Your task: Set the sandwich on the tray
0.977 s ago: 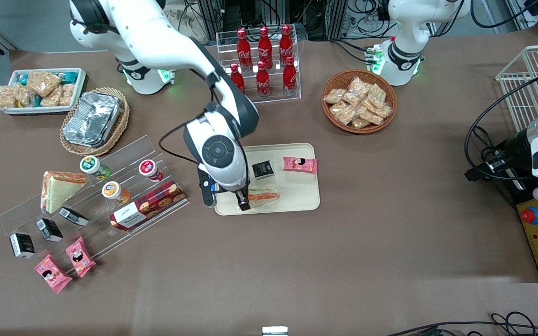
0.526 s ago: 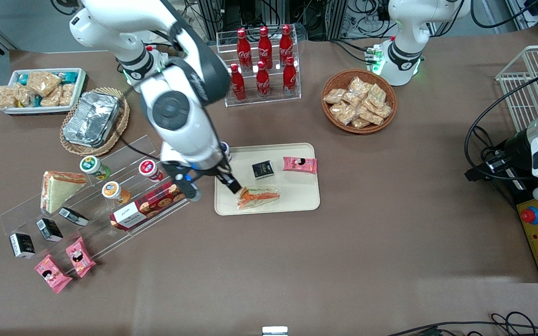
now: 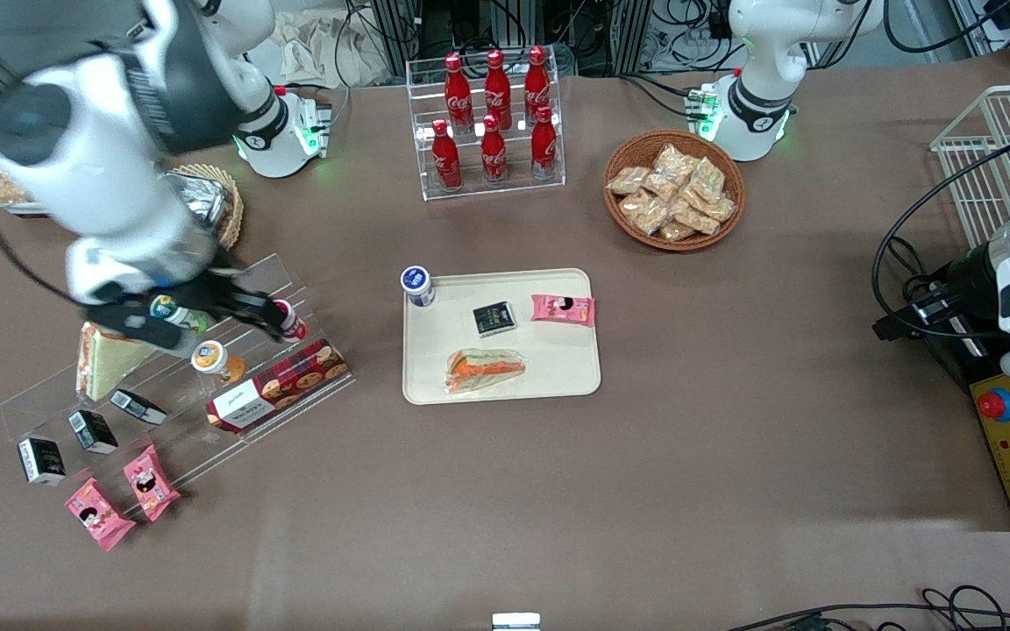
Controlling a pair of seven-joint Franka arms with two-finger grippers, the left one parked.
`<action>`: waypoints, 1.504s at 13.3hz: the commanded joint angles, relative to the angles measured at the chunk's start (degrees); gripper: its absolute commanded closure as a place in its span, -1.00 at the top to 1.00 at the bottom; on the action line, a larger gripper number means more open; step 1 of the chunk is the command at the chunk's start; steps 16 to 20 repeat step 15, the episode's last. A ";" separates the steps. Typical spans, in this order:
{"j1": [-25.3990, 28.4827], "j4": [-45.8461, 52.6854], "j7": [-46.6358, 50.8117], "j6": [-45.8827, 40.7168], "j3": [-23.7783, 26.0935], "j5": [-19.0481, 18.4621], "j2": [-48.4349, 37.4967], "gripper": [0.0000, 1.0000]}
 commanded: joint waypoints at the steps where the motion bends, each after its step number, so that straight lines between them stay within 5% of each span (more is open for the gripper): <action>1: -12.25 -7.60 -12.66 2.74 7.79 -1.10 -6.87 0.99; 4: -19.58 -4.45 -22.09 2.82 9.23 -1.18 -5.73 0.99; 9: -22.31 11.00 -22.90 -5.94 8.35 -1.54 2.26 0.99; 20: -25.30 11.65 -28.44 -6.67 9.14 -0.92 2.89 0.99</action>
